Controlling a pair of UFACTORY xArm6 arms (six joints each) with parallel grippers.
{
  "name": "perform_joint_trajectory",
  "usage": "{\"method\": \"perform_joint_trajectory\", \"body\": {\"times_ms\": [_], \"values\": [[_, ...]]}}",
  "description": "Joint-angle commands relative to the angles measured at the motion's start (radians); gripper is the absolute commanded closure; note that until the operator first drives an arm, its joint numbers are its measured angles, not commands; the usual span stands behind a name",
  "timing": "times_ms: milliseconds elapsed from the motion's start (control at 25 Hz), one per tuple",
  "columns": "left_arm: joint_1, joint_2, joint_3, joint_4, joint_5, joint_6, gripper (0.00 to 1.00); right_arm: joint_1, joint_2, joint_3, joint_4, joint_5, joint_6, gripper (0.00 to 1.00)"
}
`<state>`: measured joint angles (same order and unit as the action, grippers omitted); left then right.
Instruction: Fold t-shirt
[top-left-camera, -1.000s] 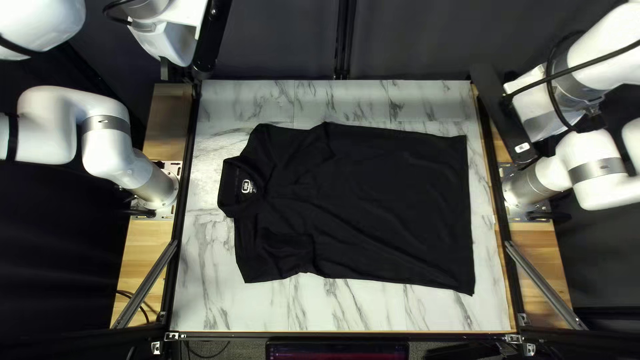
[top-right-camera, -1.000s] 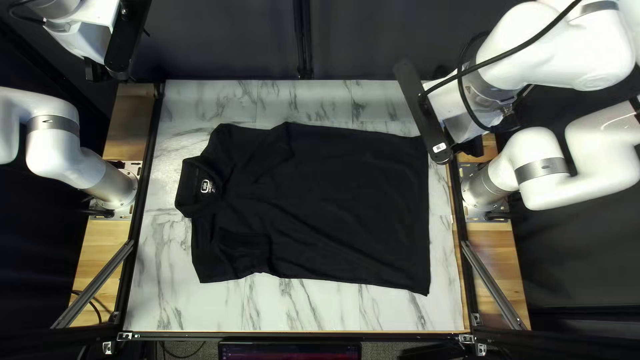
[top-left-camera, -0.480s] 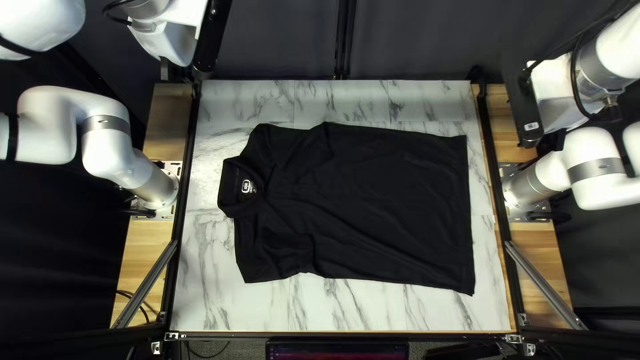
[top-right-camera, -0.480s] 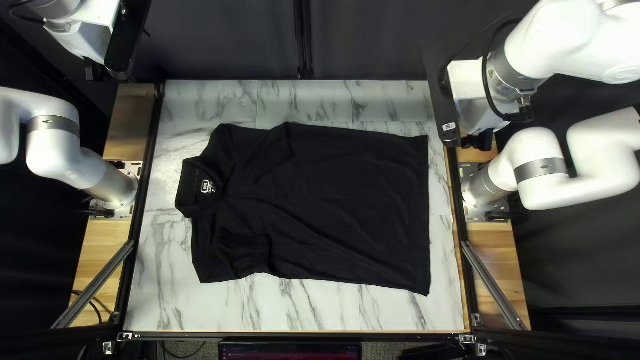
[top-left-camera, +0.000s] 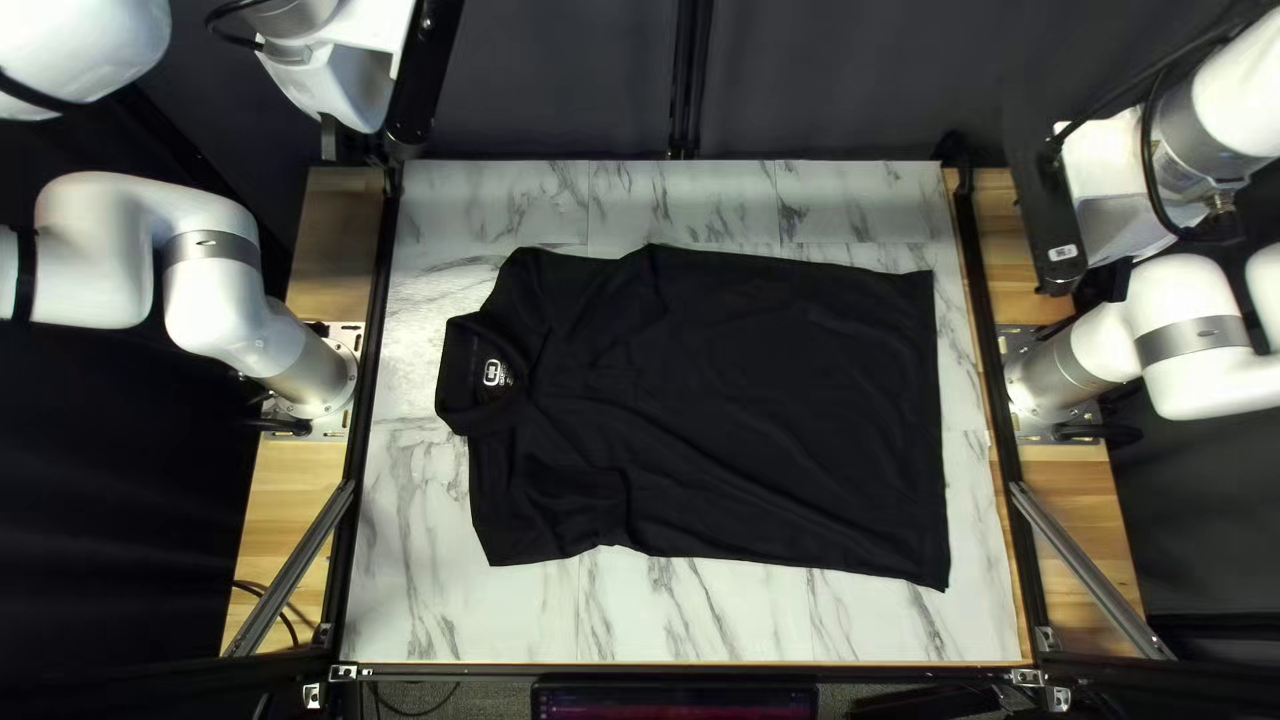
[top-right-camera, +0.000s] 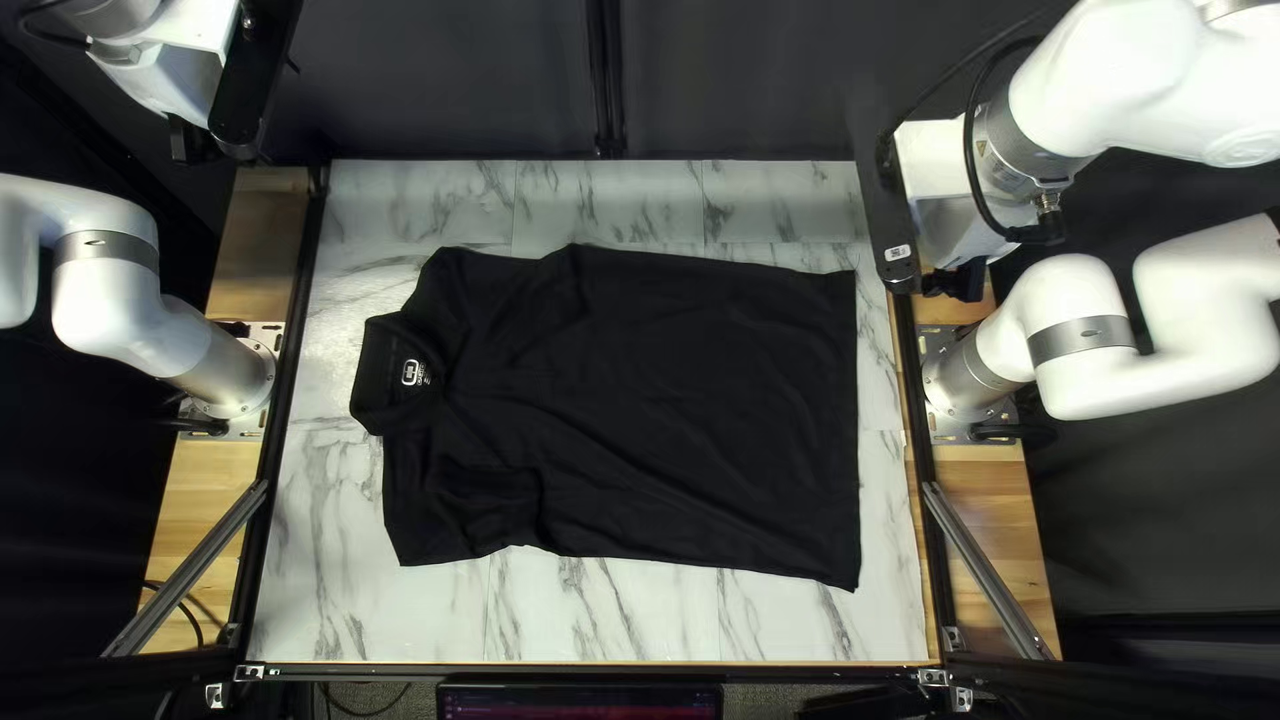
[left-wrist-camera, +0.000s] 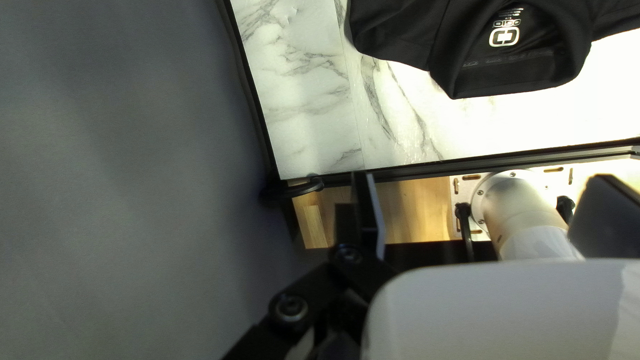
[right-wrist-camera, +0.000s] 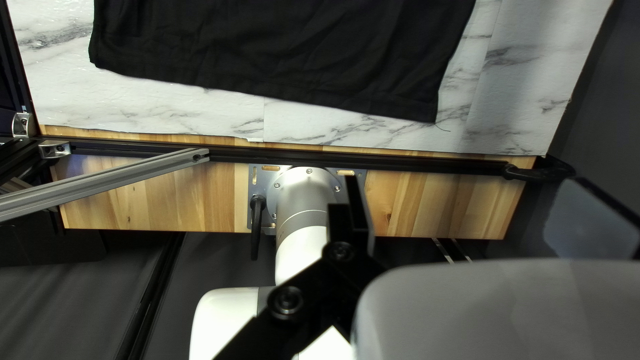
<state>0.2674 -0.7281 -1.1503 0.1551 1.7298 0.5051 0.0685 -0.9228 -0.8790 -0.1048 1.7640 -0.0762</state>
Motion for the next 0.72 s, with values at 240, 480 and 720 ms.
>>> {"method": "perform_joint_trajectory", "body": {"times_ms": [240, 480, 720], "values": [[0.000, 0.000, 0.000, 0.000, 0.000, 0.000, 0.00, 0.000, 0.000, 0.000, 0.000, 0.000, 0.000, 0.00], [0.015, 0.000, 0.024, -0.022, -0.028, 0.007, 0.00, 0.000, 0.000, 0.000, 0.000, 0.000, 0.000, 0.00], [0.083, 0.048, 0.327, -0.088, -0.368, 0.072, 0.00, 0.000, 0.000, 0.000, 0.000, 0.000, 0.000, 0.00]]}}
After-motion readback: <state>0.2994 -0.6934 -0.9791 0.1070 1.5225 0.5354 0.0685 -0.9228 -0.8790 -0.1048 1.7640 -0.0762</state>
